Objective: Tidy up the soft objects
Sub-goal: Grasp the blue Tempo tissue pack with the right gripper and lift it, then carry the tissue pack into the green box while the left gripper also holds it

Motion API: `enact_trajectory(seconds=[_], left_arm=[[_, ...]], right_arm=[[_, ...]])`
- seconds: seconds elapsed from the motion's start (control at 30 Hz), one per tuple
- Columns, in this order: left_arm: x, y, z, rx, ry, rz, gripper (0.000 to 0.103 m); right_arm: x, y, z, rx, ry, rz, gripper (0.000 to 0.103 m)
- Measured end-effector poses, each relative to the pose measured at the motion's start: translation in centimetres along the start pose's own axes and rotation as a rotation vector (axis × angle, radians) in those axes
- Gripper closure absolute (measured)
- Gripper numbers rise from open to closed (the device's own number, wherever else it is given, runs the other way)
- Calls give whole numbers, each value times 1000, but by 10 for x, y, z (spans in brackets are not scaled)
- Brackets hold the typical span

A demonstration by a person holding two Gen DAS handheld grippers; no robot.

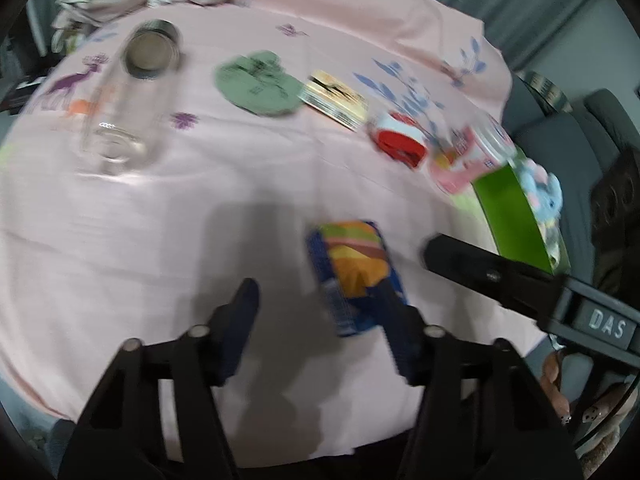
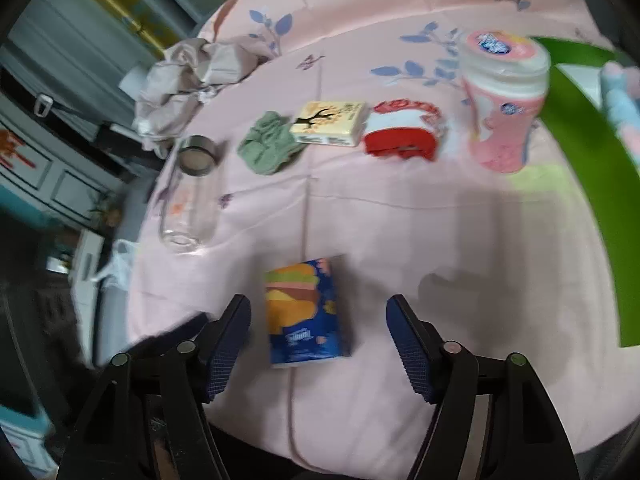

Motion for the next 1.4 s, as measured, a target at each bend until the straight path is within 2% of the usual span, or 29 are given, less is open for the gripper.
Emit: enact_trajectory(seconds=[0.07,0.13,0.2,0.27,0.4,0.5,0.67,0.8,0.93,1.07,1.2,1.4], left_arm=[[-2,9,8,-20,-19,14,60],[-4,16,15,-34,-30,25,64],[-6,23,22,-51,-45,37,68],[-8,25,28,-56,-61,39,72],[-7,26,27,-54,-43,59,74],[-3,32,21,-54,-23,82,75],[16,67,3,-92,41,158,75],[33,122,-14,-156,106,272,75],[45,176,-18,-223,134,368,75],[47,226,-13,-289,125,454,75],[43,266,9,-326,84,515,75],[31,302,47,-320,-3,551,75]], right_arm=[[-1,-1,8,28,-26,5,48],[-4,2,15,33,-51,18,52],[-6,3,24,43,-71,25,60],[-7,2,30,56,-89,20,62],[-10,8,42,40,-109,33,63],[-10,11,38,61,-97,44,63],[7,17,0,53,15,40,62],[29,29,-53,15,152,50,62],[46,56,-112,-54,293,84,62],[53,90,-151,-99,379,149,62],[53,129,-173,-164,412,211,62],[48,183,-174,-205,385,299,62]])
Point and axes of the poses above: each gripper's, at about its wrist camera, not at the fingertips, and z roughly the way its jaws point, y to its right, x to its top, the point moved 9 cm from there along z, roughly the way its jaws point, and after that the axes turned 2 degrees about -y, right-handed, at the moved point
